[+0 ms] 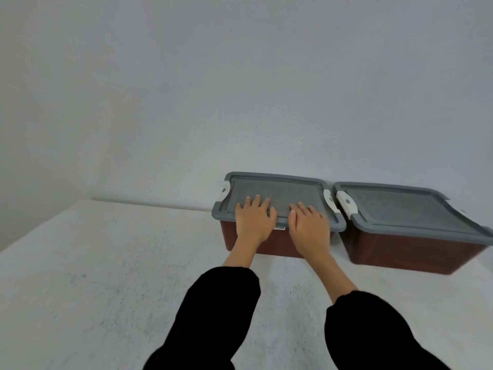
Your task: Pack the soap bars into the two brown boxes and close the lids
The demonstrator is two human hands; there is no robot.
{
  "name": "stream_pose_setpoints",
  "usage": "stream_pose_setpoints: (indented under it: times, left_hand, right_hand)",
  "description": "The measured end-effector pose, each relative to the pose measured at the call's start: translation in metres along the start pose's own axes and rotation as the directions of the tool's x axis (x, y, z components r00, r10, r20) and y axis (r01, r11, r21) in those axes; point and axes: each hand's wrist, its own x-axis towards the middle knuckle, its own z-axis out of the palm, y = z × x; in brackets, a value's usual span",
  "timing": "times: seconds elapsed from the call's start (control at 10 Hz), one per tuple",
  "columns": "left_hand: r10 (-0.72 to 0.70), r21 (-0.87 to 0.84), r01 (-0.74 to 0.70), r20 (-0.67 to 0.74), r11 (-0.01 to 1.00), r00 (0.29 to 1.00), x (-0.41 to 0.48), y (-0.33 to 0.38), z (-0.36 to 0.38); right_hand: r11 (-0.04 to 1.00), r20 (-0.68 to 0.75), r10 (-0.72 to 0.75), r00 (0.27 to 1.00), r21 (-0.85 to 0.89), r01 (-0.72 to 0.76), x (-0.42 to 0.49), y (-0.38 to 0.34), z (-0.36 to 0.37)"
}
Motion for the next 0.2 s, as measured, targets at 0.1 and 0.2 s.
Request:
stream_pose_setpoints:
  times: [0.1,0.2]
  left_hand:
    - [0.059,-0.078,-0.07,-0.134,0.995,0.989,-0.04,0.001,0.007]
    - [0.121,-0.336,-0.106,0.024,0.936,0.992,-0.117,0.005,0.021]
  right_hand:
    - [0.997,-0.079,-0.04,0.996,0.062,0.045,-0.042,0.005,0.002]
    - [0.979,0.071,0.029,0.997,0.197,-0.043,-0.117,0.011,-0.011]
